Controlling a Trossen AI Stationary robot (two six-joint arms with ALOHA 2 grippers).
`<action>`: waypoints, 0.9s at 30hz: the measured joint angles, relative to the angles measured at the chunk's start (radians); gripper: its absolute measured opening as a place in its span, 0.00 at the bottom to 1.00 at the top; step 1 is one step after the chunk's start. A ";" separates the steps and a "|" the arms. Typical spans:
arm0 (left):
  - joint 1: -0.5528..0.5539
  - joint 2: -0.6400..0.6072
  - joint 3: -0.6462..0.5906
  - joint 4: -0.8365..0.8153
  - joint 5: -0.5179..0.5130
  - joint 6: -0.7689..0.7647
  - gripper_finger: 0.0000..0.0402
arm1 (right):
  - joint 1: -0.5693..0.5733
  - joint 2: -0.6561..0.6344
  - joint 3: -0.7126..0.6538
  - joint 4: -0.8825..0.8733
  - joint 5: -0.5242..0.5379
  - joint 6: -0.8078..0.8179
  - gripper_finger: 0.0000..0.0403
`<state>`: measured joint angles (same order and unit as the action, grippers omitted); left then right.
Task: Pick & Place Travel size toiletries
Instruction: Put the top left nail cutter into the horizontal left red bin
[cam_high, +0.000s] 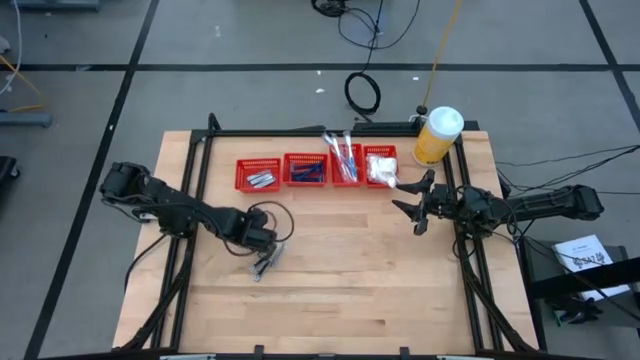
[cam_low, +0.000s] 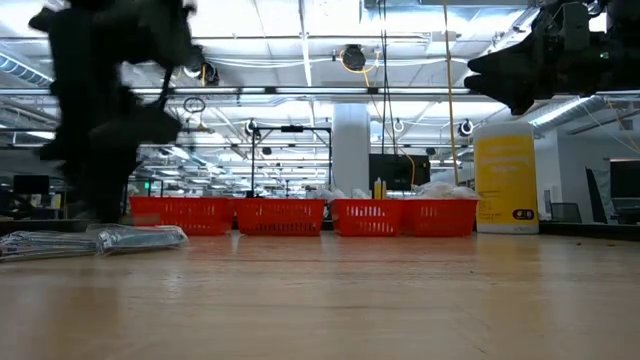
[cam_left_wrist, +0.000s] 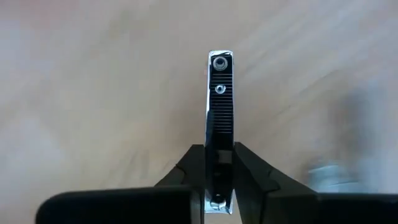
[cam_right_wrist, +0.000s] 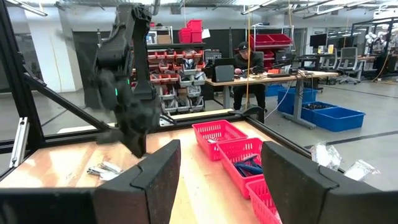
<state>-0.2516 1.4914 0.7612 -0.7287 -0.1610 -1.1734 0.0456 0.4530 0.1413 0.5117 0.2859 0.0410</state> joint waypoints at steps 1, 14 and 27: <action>0.003 -0.018 0.018 0.006 -0.026 0.031 0.10 | 0.000 0.000 0.000 0.000 0.000 0.000 0.53; 0.112 -0.251 0.160 0.015 -0.228 0.466 0.11 | 0.000 0.008 0.000 -0.008 0.001 0.000 0.53; 0.509 -0.261 0.173 -0.121 -0.205 0.662 0.09 | 0.000 0.008 0.000 -0.008 0.001 0.001 0.53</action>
<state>0.2574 1.2304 0.9343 -0.8494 -0.3662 -0.5111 0.0456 0.4614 0.1413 0.5041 0.2871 0.0424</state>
